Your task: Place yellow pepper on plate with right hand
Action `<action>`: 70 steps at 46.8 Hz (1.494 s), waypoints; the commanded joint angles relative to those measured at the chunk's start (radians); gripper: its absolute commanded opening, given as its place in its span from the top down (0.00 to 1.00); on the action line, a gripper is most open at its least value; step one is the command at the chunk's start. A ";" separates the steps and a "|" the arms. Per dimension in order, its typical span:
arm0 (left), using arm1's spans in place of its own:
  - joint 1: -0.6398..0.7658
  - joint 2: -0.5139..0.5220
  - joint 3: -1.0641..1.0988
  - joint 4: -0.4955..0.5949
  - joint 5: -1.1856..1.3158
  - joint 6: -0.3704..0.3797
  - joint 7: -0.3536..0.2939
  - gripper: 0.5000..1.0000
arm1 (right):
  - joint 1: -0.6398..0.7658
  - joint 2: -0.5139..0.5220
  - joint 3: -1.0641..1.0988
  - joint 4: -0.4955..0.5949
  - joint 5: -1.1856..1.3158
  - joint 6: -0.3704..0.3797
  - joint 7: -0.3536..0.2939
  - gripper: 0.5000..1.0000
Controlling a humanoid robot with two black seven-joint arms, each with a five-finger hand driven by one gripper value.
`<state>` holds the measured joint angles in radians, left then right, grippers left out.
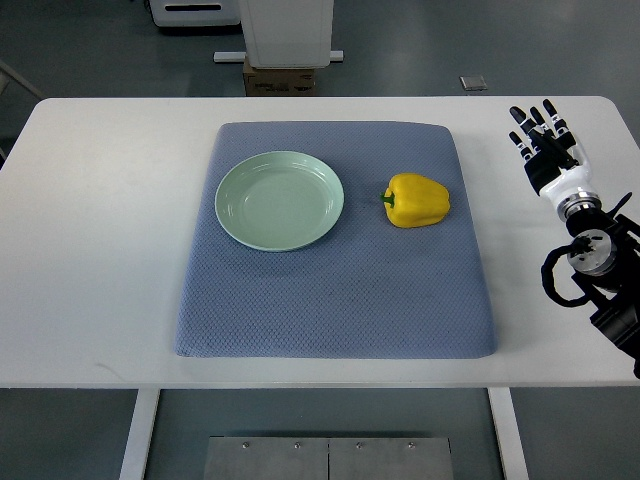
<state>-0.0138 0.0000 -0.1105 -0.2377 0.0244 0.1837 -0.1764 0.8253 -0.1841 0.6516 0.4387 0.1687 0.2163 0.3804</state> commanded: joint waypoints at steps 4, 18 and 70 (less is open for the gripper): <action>0.000 0.000 0.000 0.000 0.000 0.000 0.000 0.00 | 0.000 0.000 0.000 0.000 0.000 0.000 0.000 0.00; 0.000 0.000 0.000 0.000 0.000 0.000 0.000 0.00 | 0.000 0.000 0.000 0.000 0.000 0.000 0.000 0.00; 0.000 0.000 0.000 0.000 0.000 0.000 0.000 0.00 | -0.012 0.000 -0.001 0.000 0.000 0.000 0.000 0.00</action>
<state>-0.0138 0.0000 -0.1105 -0.2377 0.0245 0.1838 -0.1764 0.8175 -0.1858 0.6520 0.4387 0.1687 0.2163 0.3804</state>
